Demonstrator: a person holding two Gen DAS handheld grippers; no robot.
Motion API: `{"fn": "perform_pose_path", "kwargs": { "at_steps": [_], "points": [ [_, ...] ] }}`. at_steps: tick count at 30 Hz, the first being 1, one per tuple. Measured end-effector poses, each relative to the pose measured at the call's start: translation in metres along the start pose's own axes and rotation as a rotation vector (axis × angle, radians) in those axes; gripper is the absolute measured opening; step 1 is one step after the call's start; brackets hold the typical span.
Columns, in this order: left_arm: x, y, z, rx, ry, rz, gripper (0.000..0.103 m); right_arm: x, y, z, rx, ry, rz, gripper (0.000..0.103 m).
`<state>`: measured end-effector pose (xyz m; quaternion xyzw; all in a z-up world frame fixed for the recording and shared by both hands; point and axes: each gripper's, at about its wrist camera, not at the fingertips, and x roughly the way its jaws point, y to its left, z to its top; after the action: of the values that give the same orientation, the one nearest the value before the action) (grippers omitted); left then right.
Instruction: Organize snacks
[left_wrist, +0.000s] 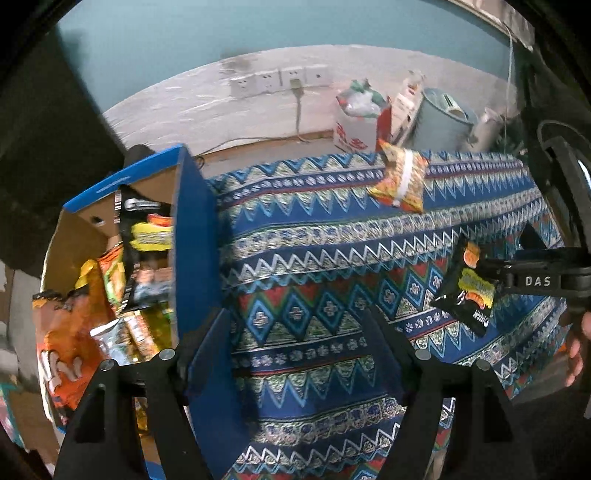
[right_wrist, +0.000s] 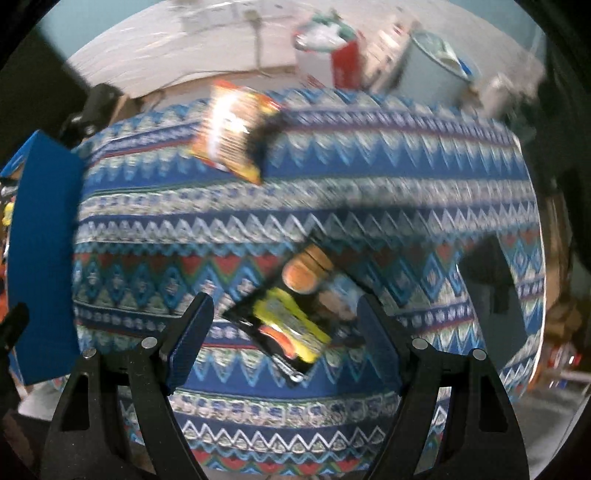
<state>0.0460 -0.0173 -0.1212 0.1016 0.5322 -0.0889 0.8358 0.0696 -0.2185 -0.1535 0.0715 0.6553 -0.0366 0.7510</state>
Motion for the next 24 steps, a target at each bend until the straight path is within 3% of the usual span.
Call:
{"fn": "perform_pose_path", "kwargs": {
  "at_steps": [8,14,21,24],
  "points": [
    [0.029,-0.027,0.004,0.063,0.026,0.008,0.076,0.02,-0.026,-0.008,0.156,0.033,0.081,0.079],
    [0.043,-0.031,0.008,0.072,0.043,0.026,0.076,0.04,-0.027,-0.004,0.186,0.067,0.096,0.079],
    [0.049,-0.03,0.009,0.057,0.06,0.02,0.076,0.063,-0.011,0.009,0.156,0.098,0.081,0.079],
    [0.053,-0.029,0.012,0.051,0.068,0.016,0.076,0.07,0.002,0.012,0.084,0.117,0.039,0.079]
  ]
}}
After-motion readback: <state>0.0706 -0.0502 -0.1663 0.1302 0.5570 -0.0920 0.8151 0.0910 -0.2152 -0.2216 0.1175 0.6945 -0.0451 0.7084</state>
